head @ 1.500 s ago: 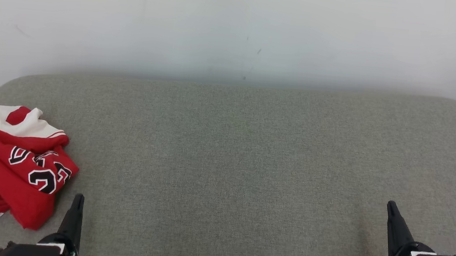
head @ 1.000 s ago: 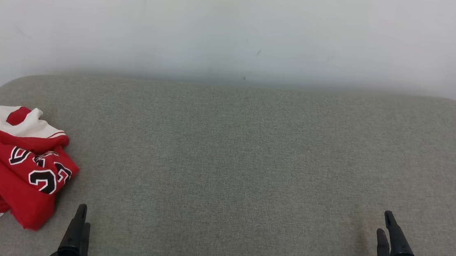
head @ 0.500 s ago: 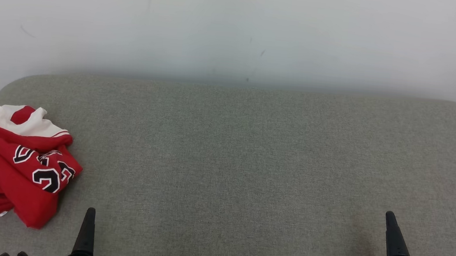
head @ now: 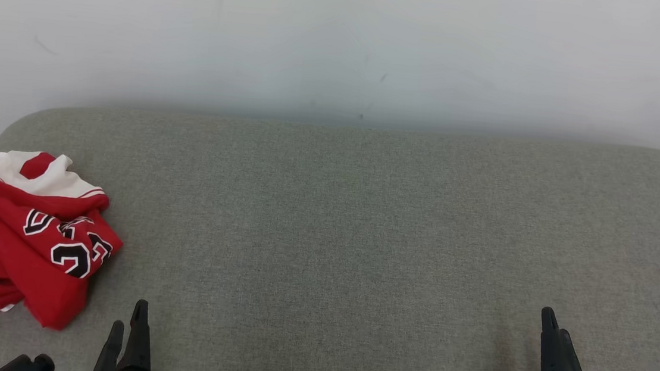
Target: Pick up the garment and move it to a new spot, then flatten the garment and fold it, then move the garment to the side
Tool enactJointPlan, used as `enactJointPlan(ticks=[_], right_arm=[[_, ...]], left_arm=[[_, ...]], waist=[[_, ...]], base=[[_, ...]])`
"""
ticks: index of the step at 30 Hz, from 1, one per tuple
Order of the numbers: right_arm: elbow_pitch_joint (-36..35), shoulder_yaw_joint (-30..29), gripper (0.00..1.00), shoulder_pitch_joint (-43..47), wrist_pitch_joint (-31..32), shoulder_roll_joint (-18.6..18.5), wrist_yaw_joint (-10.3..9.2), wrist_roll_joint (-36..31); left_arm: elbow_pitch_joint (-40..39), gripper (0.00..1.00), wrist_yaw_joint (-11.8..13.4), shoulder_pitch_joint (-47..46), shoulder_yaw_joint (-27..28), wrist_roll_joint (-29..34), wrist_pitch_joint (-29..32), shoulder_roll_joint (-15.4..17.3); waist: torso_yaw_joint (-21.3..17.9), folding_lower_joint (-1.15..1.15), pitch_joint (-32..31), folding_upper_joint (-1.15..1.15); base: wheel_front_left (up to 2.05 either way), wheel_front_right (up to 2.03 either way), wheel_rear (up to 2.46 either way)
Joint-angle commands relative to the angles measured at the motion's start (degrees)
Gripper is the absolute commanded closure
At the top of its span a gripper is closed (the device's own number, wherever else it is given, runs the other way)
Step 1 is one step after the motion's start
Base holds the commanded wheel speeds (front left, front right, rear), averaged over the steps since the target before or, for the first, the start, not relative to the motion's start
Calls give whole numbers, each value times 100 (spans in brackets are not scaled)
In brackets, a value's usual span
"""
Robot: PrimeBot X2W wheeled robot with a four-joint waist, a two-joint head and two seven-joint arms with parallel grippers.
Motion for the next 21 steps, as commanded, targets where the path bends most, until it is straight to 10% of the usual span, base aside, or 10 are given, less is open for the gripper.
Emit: enactJointPlan(ticks=[1, 21], right_arm=[[-96, 28, 0, -27, -65, -22, 16, -288], [22, 276, 0, 70, -426, -27, 20, -1989]], left_arm=[[-105, 0, 13, -14, -18, 284, -64, 36], [-225, 0, 140, 139, -207, 1956, -426, 46]], waist=[[7, 0, 1, 0], [81, 0, 5, 0]], base=[[0, 0, 0], [0, 0, 0]])
